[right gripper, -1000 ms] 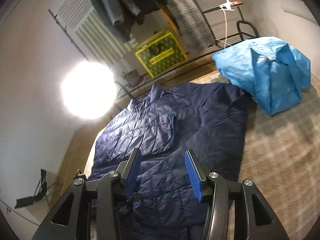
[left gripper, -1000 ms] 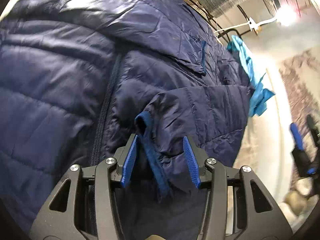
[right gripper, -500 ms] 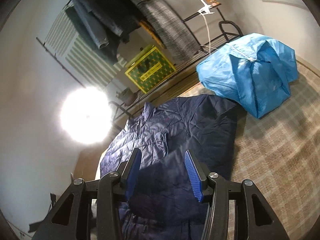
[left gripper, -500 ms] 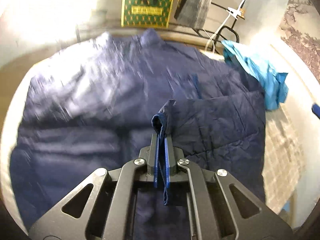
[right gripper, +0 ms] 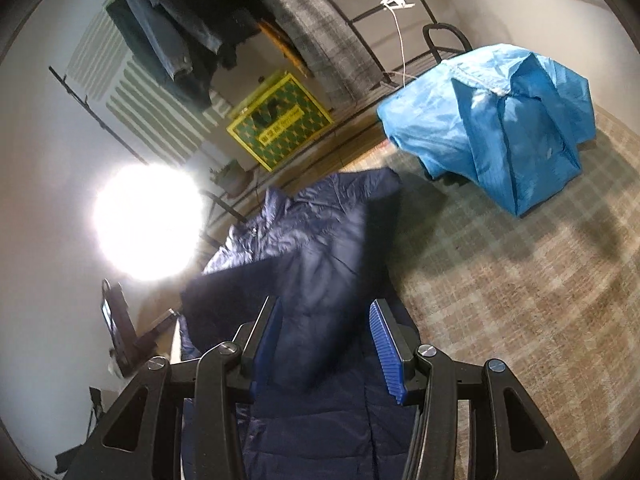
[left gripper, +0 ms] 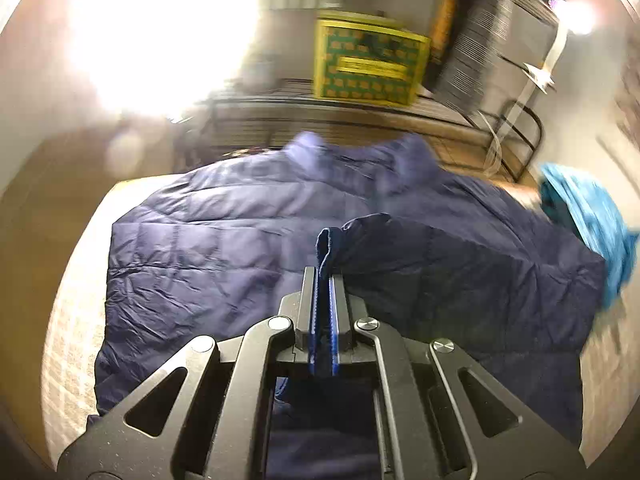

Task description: Fold large clothes

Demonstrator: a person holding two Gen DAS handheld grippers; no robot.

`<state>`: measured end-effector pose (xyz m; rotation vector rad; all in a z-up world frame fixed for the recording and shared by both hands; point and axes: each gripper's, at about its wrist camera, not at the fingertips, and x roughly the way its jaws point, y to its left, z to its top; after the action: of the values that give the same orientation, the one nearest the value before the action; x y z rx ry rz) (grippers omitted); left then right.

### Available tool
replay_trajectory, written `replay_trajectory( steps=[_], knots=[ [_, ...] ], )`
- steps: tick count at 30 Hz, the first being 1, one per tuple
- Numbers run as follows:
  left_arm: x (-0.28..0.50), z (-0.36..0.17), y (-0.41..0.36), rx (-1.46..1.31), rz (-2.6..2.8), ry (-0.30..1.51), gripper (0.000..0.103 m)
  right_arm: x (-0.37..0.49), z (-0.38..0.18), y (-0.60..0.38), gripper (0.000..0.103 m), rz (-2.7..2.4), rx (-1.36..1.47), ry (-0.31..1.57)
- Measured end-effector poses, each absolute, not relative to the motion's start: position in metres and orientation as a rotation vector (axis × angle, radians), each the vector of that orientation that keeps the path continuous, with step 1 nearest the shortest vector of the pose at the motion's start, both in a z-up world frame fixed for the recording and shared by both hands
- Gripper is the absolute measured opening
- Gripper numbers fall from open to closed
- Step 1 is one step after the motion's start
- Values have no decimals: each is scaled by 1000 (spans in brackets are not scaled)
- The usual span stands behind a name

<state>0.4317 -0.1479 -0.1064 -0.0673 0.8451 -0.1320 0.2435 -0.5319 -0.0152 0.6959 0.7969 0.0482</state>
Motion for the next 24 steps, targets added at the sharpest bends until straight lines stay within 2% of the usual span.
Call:
replay_trajectory(
  steps=[6,15,24],
  knots=[
    [459,-135,-97,-134,-4,875,2,256,-28,-519,49,44,664,850],
    [466,-156,-83,-99,66,861,2,263,-40,-500,49,39,617,908],
    [476,-188,-55,-140,114,930,3,268,-43,-494,49,33,588,929]
  ],
)
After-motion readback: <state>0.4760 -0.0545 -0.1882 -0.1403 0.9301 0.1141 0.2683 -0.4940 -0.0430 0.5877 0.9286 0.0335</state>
